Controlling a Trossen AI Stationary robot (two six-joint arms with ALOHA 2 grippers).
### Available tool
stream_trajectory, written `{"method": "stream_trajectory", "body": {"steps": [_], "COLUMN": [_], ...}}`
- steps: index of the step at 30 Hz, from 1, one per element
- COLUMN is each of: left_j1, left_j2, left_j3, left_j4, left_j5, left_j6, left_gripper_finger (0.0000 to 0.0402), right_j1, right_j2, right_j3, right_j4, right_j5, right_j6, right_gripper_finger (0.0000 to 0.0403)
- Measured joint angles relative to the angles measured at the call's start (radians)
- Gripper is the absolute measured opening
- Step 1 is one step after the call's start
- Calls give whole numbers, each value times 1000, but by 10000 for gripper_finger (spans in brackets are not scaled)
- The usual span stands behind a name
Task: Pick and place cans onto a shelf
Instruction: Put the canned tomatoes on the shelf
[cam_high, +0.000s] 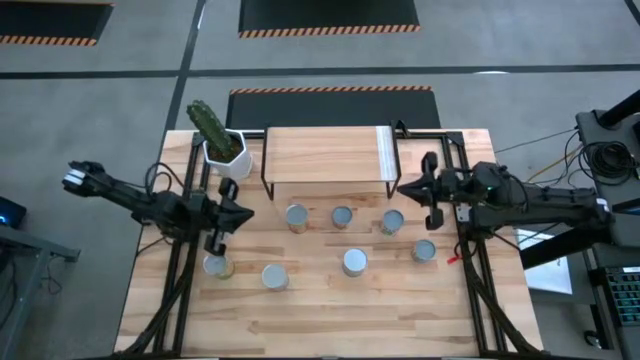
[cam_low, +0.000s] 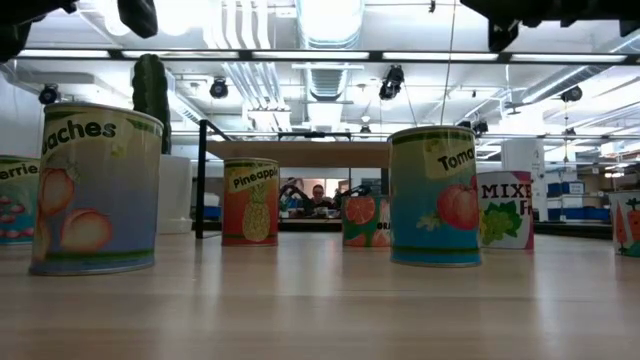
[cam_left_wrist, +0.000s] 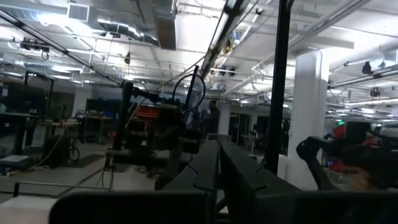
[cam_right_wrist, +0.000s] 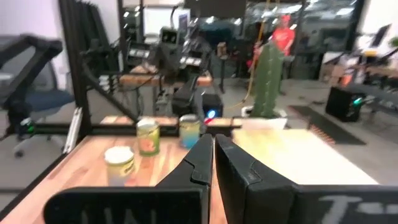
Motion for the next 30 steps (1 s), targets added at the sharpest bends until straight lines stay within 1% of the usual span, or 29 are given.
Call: {"method": "stream_trajectory", "body": {"steps": [4,9,14,17,19,21,24,28,30], "left_j1": [0,0,0,0,0,0,0,0,0], "left_j2": [41,65,72,71,70,70,70,69,69], "left_j3": [28,52,62,66,68,68,68,68,68], "left_j4": [0,-9,-9,-10,-9,-9,-8,-8,-8], "left_j5": [0,-1,-2,-3,-3,-3,-3,-3,-3], "left_j6": [5,35,47,49,49,49,49,49,49], "left_gripper_finger": [0,0,0,0,0,0,0,0,0], "right_j1": [65,158,255,311,345,376,422,488,521], "right_j2": [41,114,210,268,310,353,409,467,491], "right_j3": [30,61,108,159,199,235,274,283,280], "right_j4": [-36,-68,-162,-257,-328,-395,-446,-450,-449], "right_j5": [16,68,171,258,296,305,307,307,329], "right_j6": [5,8,18,34,53,75,107,151,184], "right_gripper_finger": [9,9,9,9,9,9,9,9,9]}}
